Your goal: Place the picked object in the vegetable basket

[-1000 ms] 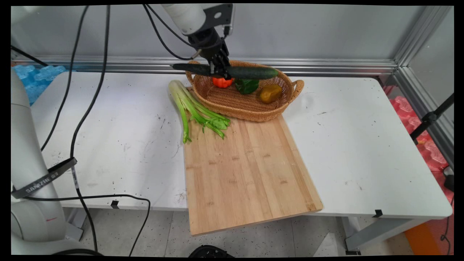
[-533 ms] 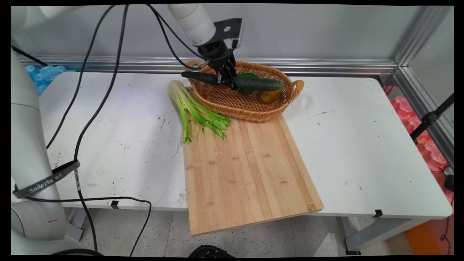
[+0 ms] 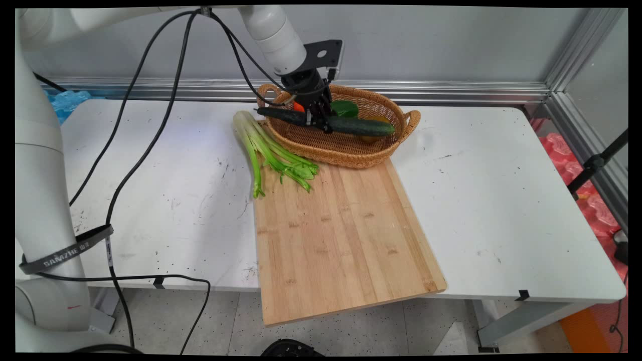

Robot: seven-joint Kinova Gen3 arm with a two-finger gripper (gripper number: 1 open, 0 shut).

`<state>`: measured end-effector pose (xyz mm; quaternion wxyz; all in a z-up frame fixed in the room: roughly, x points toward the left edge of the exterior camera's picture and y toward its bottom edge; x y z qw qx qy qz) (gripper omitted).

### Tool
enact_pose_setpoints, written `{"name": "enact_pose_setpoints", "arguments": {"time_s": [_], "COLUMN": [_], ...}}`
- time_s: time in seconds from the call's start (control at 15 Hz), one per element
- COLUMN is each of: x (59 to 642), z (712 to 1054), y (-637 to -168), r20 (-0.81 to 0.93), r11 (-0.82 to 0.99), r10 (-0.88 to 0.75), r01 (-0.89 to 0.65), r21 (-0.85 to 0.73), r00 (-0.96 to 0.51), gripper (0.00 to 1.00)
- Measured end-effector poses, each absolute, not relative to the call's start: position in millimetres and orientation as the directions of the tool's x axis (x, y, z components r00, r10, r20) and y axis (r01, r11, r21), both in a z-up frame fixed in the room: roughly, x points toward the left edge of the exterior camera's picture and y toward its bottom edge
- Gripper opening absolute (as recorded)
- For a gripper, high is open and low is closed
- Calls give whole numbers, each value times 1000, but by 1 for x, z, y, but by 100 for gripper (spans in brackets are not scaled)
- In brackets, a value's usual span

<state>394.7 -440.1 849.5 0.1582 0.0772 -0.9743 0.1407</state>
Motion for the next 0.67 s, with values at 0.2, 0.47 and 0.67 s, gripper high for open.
{"name": "enact_pose_setpoints", "arguments": {"time_s": [0.2,0.47,0.67], "x": [394,392,391], "z": [843,837,836], "y": [-441,-444,-446], "r20": [325,324,328], "r11": [950,951,952], "r10": [-105,-99,-95], "r01": [-191,-185,-182], "r21": [-246,-246,-245], "r00": [-940,-941,-940], "gripper": [0,100,100]}}
